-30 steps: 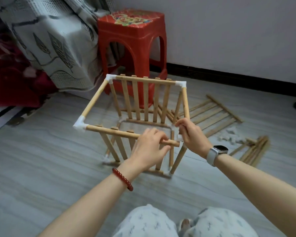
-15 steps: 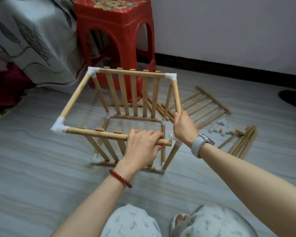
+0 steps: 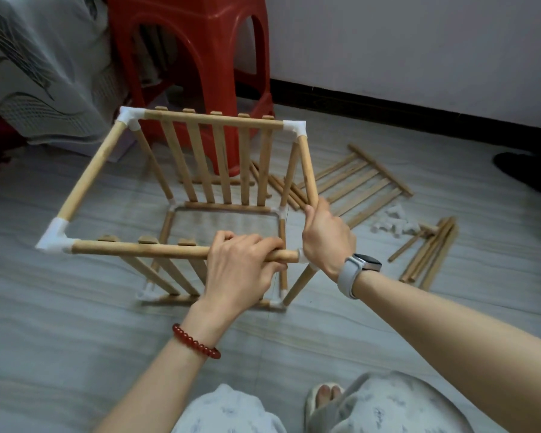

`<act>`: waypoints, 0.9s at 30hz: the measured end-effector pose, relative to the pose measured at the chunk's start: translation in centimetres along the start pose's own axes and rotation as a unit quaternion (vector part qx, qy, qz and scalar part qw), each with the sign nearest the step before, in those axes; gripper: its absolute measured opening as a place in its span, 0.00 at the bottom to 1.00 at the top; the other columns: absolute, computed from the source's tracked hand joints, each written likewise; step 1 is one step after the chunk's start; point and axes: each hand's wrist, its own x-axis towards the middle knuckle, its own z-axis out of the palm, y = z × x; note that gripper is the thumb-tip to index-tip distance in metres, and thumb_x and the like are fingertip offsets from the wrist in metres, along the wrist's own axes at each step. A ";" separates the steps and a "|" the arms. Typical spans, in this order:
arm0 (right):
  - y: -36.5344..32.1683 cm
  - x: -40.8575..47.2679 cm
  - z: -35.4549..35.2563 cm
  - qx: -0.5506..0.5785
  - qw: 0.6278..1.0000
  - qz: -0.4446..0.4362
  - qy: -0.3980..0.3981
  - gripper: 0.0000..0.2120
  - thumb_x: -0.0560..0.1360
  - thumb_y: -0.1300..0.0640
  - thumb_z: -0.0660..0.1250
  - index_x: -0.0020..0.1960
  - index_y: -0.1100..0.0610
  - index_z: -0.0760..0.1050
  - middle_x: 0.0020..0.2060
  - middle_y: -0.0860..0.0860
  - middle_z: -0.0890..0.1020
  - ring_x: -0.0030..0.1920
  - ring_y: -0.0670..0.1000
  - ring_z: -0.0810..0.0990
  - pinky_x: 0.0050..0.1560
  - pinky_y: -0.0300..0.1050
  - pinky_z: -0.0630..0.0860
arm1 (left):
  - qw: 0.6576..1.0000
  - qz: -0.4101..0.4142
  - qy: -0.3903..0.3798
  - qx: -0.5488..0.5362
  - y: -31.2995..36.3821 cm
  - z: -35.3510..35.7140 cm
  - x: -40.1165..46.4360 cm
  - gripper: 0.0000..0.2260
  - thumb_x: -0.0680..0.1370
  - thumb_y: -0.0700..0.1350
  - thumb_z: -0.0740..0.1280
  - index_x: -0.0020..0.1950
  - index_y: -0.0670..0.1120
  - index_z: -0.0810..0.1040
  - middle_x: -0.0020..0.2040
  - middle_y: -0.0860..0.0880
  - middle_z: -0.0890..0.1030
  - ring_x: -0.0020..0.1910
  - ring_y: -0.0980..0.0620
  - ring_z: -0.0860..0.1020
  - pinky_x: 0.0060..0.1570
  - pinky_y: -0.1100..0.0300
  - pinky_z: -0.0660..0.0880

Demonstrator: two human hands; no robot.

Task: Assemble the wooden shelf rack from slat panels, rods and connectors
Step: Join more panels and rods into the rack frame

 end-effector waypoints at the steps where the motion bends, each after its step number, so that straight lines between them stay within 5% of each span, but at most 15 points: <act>1: 0.0 -0.1 0.2 -0.001 1.000 0.000 0.003 0.09 0.82 0.48 0.45 0.50 0.52 0.58 0.29 0.48 0.70 0.28 0.50 0.67 0.32 0.47 0.62 | 1.000 -0.003 0.003 -0.003 -0.1 0.0 0.0 0.09 0.70 0.50 0.74 0.47 0.51 0.81 0.38 0.54 0.81 0.38 0.51 0.78 0.45 0.55 0.63; 13: -1.0 -1.0 1.1 -0.006 1.000 0.024 0.006 0.14 0.82 0.49 0.43 0.55 0.56 0.63 0.28 0.47 0.70 0.27 0.48 0.65 0.27 0.43 0.51 | 0.999 -0.025 -0.011 -0.041 0.2 -0.1 -0.2 0.08 0.71 0.51 0.72 0.48 0.52 0.82 0.42 0.54 0.81 0.41 0.52 0.76 0.47 0.57 0.60; 17: -0.9 -0.9 1.0 0.045 0.998 0.036 -0.016 0.14 0.82 0.49 0.43 0.54 0.56 0.63 0.32 0.51 0.74 0.32 0.54 0.72 0.28 0.45 0.56 | 0.999 -0.010 -0.007 -0.036 0.0 0.0 -0.4 0.09 0.72 0.51 0.71 0.51 0.51 0.81 0.45 0.54 0.82 0.43 0.53 0.77 0.49 0.57 0.61; 21: -1.3 -0.5 1.3 0.117 0.993 0.030 -0.010 0.10 0.82 0.50 0.45 0.51 0.55 0.62 0.31 0.50 0.72 0.30 0.50 0.70 0.30 0.47 0.62 | 1.000 0.003 0.016 -0.017 -0.2 0.3 -0.2 0.13 0.71 0.48 0.74 0.53 0.47 0.82 0.45 0.50 0.84 0.42 0.49 0.80 0.49 0.53 0.65; 27: -1.0 0.6 1.8 0.137 0.989 0.039 -0.031 0.10 0.82 0.50 0.46 0.50 0.55 0.60 0.32 0.50 0.71 0.30 0.50 0.70 0.28 0.46 0.60 | 1.000 0.014 -0.002 -0.001 -0.6 0.8 0.3 0.14 0.72 0.48 0.73 0.56 0.46 0.81 0.46 0.49 0.84 0.43 0.48 0.80 0.50 0.53 0.67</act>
